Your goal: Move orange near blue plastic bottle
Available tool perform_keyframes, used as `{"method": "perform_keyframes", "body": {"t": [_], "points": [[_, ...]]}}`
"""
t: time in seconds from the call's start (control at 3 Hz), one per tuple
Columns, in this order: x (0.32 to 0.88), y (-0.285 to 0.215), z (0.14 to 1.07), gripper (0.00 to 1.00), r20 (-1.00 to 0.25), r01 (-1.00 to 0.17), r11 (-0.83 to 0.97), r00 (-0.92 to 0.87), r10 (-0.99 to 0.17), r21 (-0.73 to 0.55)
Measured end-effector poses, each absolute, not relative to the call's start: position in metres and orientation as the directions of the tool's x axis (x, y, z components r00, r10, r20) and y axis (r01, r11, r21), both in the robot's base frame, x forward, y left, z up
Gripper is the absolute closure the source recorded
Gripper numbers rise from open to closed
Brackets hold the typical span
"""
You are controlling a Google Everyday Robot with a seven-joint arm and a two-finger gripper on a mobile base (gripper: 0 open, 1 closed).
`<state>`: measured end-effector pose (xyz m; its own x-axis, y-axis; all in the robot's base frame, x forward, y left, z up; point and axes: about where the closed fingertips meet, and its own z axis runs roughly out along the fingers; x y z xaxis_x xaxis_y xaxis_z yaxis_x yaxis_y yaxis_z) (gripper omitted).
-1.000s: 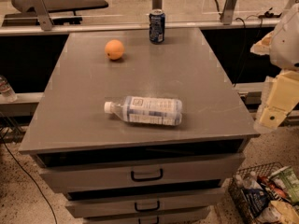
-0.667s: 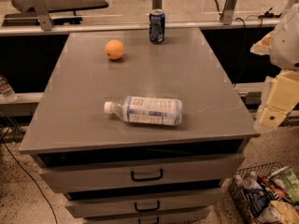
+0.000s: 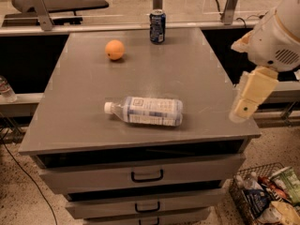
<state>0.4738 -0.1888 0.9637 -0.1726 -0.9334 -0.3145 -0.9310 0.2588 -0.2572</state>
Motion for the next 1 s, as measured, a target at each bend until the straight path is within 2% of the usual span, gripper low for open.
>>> {"method": "perform_keyframes", "body": {"t": [0.67,1.0], "points": [[0.581,-0.122,0.960,0.00,-0.543,-0.923,0.244,-0.046,-0.838,-0.298],[0.624,-0.090,0.967,0.00,-0.650,-0.909,0.299,-0.042,-0.759,-0.290]]}}
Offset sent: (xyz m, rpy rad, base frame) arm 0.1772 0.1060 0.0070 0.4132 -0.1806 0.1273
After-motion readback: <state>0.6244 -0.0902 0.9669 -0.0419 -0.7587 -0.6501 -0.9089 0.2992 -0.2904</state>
